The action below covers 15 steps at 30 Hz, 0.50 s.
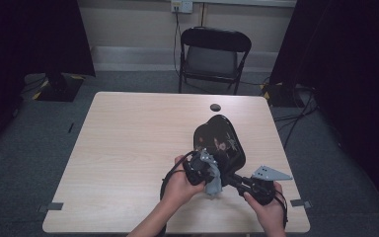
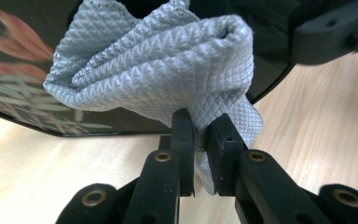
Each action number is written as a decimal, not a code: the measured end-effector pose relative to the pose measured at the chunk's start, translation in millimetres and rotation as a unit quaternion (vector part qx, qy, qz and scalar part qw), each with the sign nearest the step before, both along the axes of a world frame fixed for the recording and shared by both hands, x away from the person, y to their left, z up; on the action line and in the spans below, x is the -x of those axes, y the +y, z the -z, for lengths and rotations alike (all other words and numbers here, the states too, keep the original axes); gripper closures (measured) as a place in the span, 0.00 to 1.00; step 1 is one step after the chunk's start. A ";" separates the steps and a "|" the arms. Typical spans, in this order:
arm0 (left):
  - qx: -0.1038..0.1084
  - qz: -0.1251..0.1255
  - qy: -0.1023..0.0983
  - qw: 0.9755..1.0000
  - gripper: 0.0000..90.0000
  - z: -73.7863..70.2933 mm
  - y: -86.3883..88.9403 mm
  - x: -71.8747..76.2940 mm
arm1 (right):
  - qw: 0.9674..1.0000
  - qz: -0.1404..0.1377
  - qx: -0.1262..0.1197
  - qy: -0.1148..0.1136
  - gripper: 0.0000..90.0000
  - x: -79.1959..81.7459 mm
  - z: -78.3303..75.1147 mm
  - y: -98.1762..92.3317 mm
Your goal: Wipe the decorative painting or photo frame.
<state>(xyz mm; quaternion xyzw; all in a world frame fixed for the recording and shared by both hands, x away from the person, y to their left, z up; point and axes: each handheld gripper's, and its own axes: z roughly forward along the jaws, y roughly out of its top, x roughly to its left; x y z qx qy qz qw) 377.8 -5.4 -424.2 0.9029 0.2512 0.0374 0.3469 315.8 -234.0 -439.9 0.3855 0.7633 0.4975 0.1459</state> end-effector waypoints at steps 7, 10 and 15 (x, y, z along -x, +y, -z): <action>-0.001 0.011 -0.007 1.000 0.91 -22.8 1.3 2.1 | 1.000 0.001 -0.006 0.002 0.81 2.1 -3.5 -7.2; 0.002 0.014 -0.006 1.000 0.91 -28.1 1.5 2.6 | 1.000 0.000 -0.006 0.005 0.81 2.6 -2.1 -9.2; 0.004 0.019 -0.014 1.000 0.91 -43.2 2.8 1.4 | 1.000 -0.002 -0.006 0.008 0.81 3.5 -1.6 -10.0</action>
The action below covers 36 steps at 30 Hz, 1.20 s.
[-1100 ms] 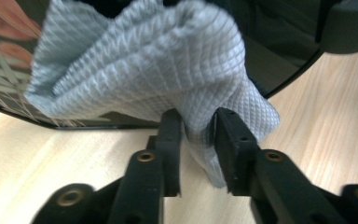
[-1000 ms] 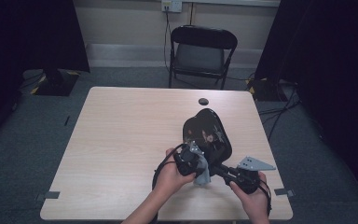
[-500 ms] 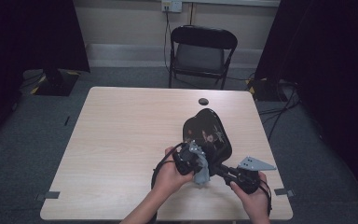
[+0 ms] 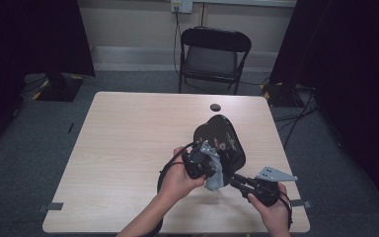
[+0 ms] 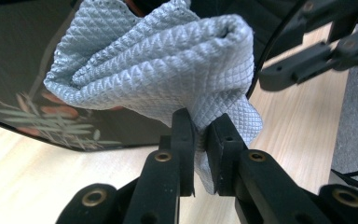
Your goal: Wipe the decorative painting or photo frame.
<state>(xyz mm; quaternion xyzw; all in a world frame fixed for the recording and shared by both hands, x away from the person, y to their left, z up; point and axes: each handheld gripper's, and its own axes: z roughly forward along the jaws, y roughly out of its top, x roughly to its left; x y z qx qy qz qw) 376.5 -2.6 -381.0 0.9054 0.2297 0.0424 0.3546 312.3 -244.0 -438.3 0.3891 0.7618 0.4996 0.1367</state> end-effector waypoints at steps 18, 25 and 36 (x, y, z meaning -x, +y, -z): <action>0.025 0.026 -0.031 0.999 0.91 -51.7 -11.2 3.3 | 1.000 0.010 -0.001 0.002 0.86 -1.4 -0.7 -14.3; 0.044 0.036 -0.041 0.998 0.91 -69.1 -24.1 7.1 | 1.000 0.006 0.007 -0.001 0.85 -3.9 -0.3 -8.7; 0.037 0.041 -0.037 0.998 0.91 -64.2 -28.3 7.2 | 1.000 0.007 0.007 -0.004 0.85 -4.3 -1.0 -9.5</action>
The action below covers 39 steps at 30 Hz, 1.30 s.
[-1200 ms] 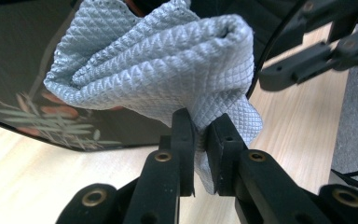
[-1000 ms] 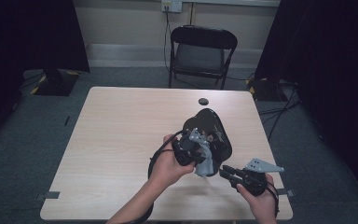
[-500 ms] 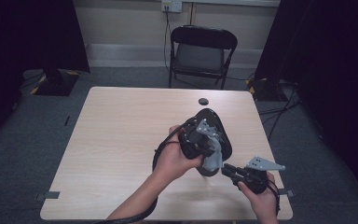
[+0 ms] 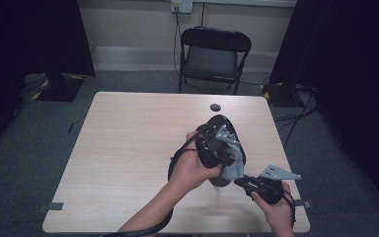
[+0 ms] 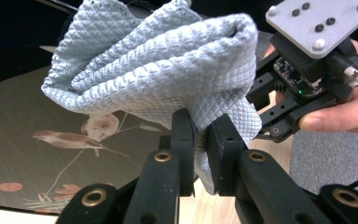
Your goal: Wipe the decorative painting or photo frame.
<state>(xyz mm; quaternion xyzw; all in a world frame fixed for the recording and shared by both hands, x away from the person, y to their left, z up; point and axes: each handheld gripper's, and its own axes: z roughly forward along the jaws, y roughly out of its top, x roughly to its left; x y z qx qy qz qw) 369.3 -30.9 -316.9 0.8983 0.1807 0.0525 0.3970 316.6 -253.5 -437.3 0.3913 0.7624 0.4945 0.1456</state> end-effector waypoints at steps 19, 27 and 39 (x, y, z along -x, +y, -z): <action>-0.041 -0.005 0.035 0.999 0.91 52.9 1.8 1.8 | 1.000 0.003 -0.003 -0.007 0.84 0.2 -3.1 0.3; -0.046 -0.014 0.051 0.998 0.91 76.9 5.4 2.4 | 1.000 0.006 -0.004 -0.007 0.84 0.0 -2.7 0.5; -0.056 -0.028 0.082 0.995 0.91 111.7 12.7 -2.1 | 1.000 0.007 -0.004 -0.009 0.84 0.1 -3.4 0.7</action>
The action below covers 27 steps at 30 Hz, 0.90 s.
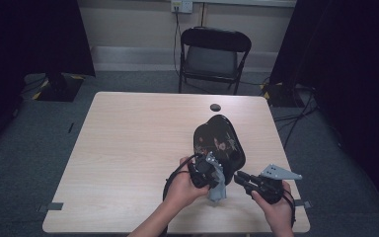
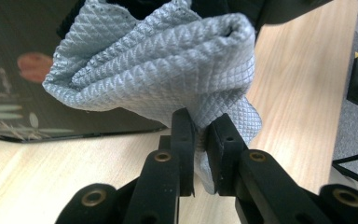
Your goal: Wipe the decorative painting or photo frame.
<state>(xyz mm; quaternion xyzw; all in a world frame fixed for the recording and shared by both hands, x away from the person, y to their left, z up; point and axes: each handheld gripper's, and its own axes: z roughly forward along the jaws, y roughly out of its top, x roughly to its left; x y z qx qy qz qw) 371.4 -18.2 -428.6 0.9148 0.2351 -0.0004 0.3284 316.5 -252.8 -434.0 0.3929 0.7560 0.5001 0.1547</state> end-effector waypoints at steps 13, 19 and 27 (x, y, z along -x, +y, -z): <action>0.002 -0.017 0.020 1.000 0.91 15.6 5.0 -4.7 | 1.000 0.002 -0.001 -0.002 0.84 0.0 -0.6 -0.1; -0.004 -0.024 0.017 1.000 0.91 10.0 15.2 -7.7 | 1.000 0.002 -0.002 -0.004 0.83 0.4 -1.6 -0.5; -0.044 -0.031 0.018 0.998 0.91 -5.7 51.1 -8.3 | 1.000 0.005 -0.004 -0.006 0.83 0.9 -2.9 -2.7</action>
